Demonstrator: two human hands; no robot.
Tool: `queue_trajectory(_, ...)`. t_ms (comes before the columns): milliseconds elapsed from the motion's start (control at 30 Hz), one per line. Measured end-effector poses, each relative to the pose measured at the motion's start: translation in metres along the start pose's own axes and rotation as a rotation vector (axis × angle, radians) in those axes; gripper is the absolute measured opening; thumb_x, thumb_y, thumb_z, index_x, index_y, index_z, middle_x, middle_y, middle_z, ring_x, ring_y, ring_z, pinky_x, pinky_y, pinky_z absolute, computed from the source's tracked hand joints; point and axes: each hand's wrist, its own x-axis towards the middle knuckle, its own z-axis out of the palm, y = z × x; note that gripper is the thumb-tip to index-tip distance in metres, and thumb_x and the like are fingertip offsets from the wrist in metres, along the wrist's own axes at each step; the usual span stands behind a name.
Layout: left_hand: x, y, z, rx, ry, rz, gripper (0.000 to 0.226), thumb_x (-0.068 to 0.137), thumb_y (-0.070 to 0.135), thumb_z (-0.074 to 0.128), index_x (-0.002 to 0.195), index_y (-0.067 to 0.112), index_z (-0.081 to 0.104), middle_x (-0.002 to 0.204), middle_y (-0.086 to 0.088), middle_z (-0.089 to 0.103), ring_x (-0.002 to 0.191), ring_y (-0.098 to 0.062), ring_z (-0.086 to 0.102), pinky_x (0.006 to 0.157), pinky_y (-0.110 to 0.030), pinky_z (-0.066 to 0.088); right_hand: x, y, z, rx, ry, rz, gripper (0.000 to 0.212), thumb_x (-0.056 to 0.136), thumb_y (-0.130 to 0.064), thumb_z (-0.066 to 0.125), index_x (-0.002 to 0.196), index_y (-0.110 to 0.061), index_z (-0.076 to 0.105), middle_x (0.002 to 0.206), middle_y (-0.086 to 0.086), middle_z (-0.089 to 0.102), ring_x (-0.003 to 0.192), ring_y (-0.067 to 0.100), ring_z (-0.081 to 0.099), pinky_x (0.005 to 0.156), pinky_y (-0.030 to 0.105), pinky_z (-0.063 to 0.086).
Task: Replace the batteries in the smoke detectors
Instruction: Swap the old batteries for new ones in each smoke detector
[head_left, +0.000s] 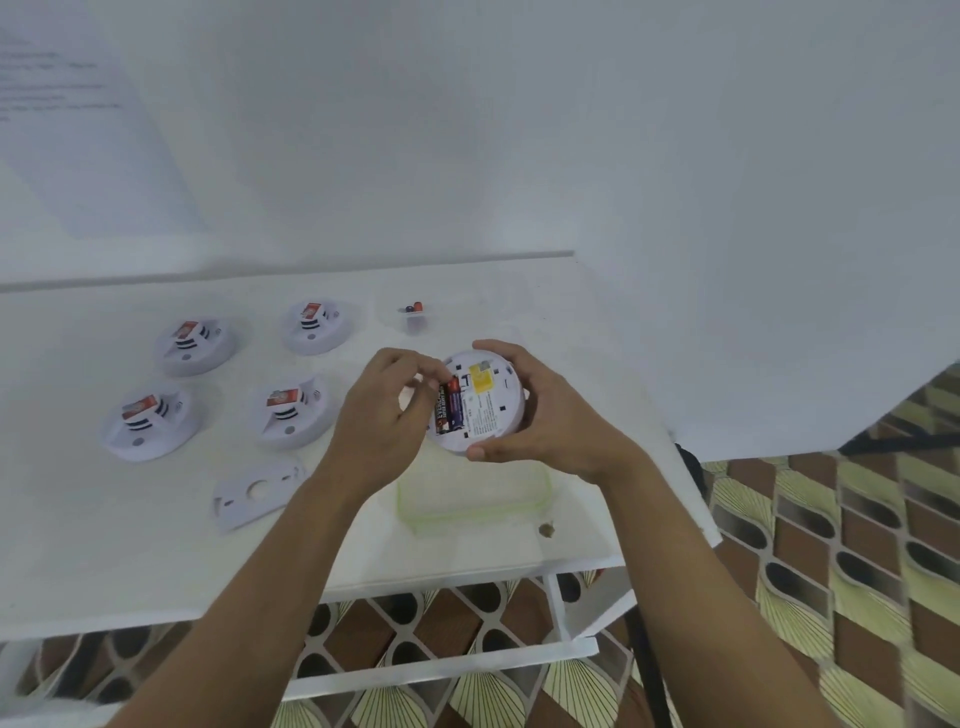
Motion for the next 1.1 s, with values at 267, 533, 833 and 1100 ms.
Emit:
queue_trajectory(267, 0.003, 0.024, 0.031, 0.025, -0.036, -0.072, 0.026, 0.099, 0.008, 0.044, 0.095, 0.023, 0.065, 0.097, 0.002, 0.054, 0.091, 0.007, 0.052, 0.072, -0.001, 0.035, -0.017, 0.004, -0.026, -0.070, 0.042, 0.000, 0.097, 0.064, -0.001, 0.093, 0.144, -0.029, 0.047, 0.132, -0.001, 0.060, 0.113, 0.022, 0.067, 0.085, 0.048, 0.062)
queue_trajectory(533, 0.004, 0.031, 0.051, 0.039, -0.035, -0.068, 0.021, 0.102, 0.015, 0.041, 0.088, 0.019, 0.057, 0.089, 0.004, 0.053, 0.089, -0.001, 0.051, 0.070, -0.009, 0.036, -0.029, 0.009, -0.039, -0.085, 0.043, -0.005, 0.098, 0.065, 0.002, 0.092, 0.146, -0.026, 0.045, 0.130, -0.004, 0.062, 0.111, 0.017, 0.068, 0.085, 0.038, 0.062)
queue_trajectory(833, 0.004, 0.040, 0.060, 0.004, 0.045, -0.059, 0.021, 0.092, 0.026, 0.066, 0.083, 0.017, 0.050, 0.066, 0.003, 0.057, 0.062, -0.004, 0.053, 0.055, -0.014, 0.042, -0.033, 0.015, -0.047, -0.099, 0.109, -0.022, 0.096, 0.064, -0.001, 0.093, 0.144, -0.029, 0.046, 0.128, -0.008, 0.061, 0.114, 0.011, 0.063, 0.082, 0.032, 0.061)
queue_trajectory(1100, 0.031, 0.035, 0.062, -0.546, 0.298, -0.299, 0.013, 0.094, 0.018, 0.063, 0.107, 0.021, 0.061, 0.087, -0.001, 0.069, 0.079, -0.016, 0.068, 0.072, -0.031, 0.055, -0.017, 0.018, -0.051, -0.129, 0.250, -0.057, 0.097, 0.067, -0.011, 0.094, 0.145, -0.033, 0.041, 0.129, -0.020, 0.059, 0.119, 0.007, 0.060, 0.092, 0.032, 0.059)
